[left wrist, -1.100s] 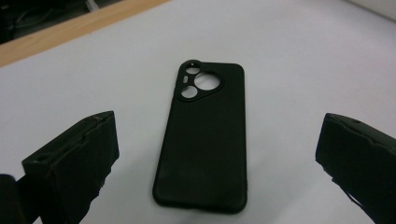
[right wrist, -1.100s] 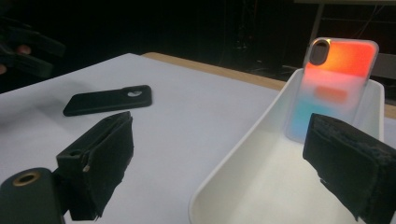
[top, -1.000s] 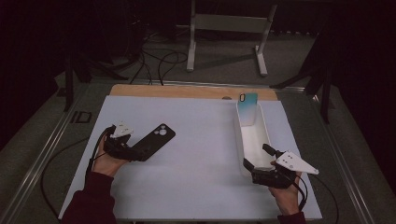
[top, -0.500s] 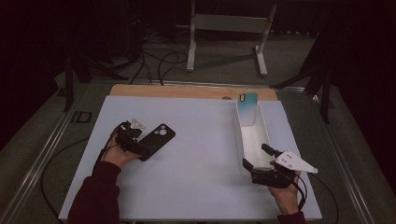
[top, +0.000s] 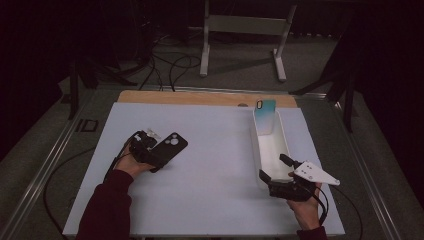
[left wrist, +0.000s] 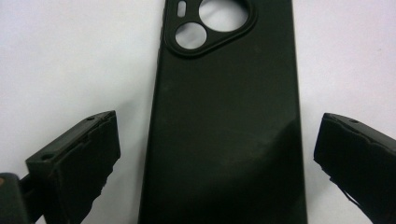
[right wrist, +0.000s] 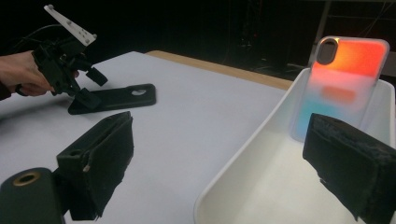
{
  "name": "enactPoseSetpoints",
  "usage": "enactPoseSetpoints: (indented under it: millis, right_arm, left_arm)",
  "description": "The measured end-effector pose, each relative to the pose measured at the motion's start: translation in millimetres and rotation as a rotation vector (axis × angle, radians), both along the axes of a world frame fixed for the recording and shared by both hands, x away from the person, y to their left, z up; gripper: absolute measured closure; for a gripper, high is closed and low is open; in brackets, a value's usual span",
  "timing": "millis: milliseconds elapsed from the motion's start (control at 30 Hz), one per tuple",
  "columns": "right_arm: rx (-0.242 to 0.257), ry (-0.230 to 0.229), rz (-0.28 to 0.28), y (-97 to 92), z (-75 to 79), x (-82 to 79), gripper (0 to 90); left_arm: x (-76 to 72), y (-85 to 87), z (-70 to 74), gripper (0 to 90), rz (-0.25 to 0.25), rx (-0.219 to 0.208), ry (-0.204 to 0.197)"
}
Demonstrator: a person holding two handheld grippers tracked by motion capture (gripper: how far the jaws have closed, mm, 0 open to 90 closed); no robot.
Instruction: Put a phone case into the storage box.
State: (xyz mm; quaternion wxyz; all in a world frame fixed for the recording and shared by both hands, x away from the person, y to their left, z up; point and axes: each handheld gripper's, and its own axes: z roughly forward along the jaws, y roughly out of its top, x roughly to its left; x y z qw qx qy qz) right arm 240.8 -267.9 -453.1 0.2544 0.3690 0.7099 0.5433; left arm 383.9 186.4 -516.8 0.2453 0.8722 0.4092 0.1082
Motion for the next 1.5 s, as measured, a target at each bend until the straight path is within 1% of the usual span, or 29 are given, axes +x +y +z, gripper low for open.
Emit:
enactPoseSetpoints:
  millis: [33, 67, 133, 200, 400, 500, 600, 733, 933, 1033, 1200, 1233, 1300, 1333, 1367, 1467, 1500]
  right_arm:
    - [0.000, 0.000, 0.000, 0.0, 0.0, 0.0, 8.4]
    - [0.000, 0.000, 0.000, 0.0, 0.0, 0.0, 8.4]
    - [-0.001, -0.002, 0.001, -0.5, 0.0, 0.1, 8.4]
    - [0.001, 0.001, 0.002, -0.4, -0.2, 0.1, 8.5]
    - [-0.001, 0.003, 0.005, 0.3, -0.1, 0.1, 8.5]
    - [-0.002, 0.003, 0.010, 1.4, -0.1, 0.0, 8.6]
    - [-0.003, 0.002, 0.013, 2.5, 0.0, -0.1, 8.6]
    - [-0.002, 0.000, 0.015, 2.4, 0.4, -0.2, 8.7]
    - [-0.002, 0.000, 0.016, 1.6, 1.1, -0.2, 9.1]
    - [0.000, -0.001, 0.015, 1.2, 1.7, -0.1, 9.1]
    - [0.003, 0.000, 0.012, 0.6, 2.3, 0.2, 9.1]
    - [0.004, 0.001, 0.011, 0.7, 2.4, 0.3, 9.1]
    - [0.002, 0.005, 0.009, 0.8, 2.7, 0.8, 9.1]
    - [0.003, 0.007, 0.008, 0.7, 2.8, 1.0, 9.1]
    - [0.004, 0.009, 0.008, 0.7, 2.8, 1.3, 9.1]
    - [0.004, 0.017, 0.006, 0.8, 3.2, 2.3, 9.1]
    - [0.000, 0.017, 0.008, 0.9, 3.3, 3.0, 9.1]
  left_arm:
    - [0.0, 0.0, 0.0, 2.5, 0.000, 0.000, 0.000]
    - [0.9, -1.1, -2.7, 2.5, -0.004, 0.012, 0.006]
    - [1.3, -2.1, -4.2, 4.8, -0.008, 0.019, 0.011]
    - [1.9, -2.6, -5.8, 5.4, -0.008, 0.009, 0.018]
    - [3.7, -2.2, -6.5, 6.7, -0.014, 0.007, 0.034]
    - [4.6, -4.2, -4.7, 7.8, -0.014, 0.027, 0.052]
    - [4.2, -6.7, -2.1, 13.3, -0.015, 0.043, 0.062]
    - [4.3, -8.8, -0.7, 14.8, -0.019, 0.061, 0.066]
    - [3.1, -9.7, 0.6, 16.5, -0.016, 0.066, 0.065]
    - [2.3, -10.3, 1.0, 16.9, -0.016, 0.066, 0.059]
    - [-0.6, -12.9, 2.9, 16.9, -0.028, 0.071, 0.038]
    - [-2.2, -14.5, 5.2, 16.9, -0.030, 0.066, 0.022]
    - [-3.6, -15.4, 8.1, 16.8, -0.032, 0.049, 0.011]
    - [-4.6, -15.7, 9.9, 16.8, -0.029, 0.048, 0.001]
    - [-5.2, -15.2, 11.7, 16.8, -0.032, 0.039, 0.000]
    - [-8.4, -14.8, 17.8, 16.7, -0.030, 0.022, -0.025]
    - [-9.6, -14.7, 20.1, 16.7, -0.029, 0.011, -0.033]
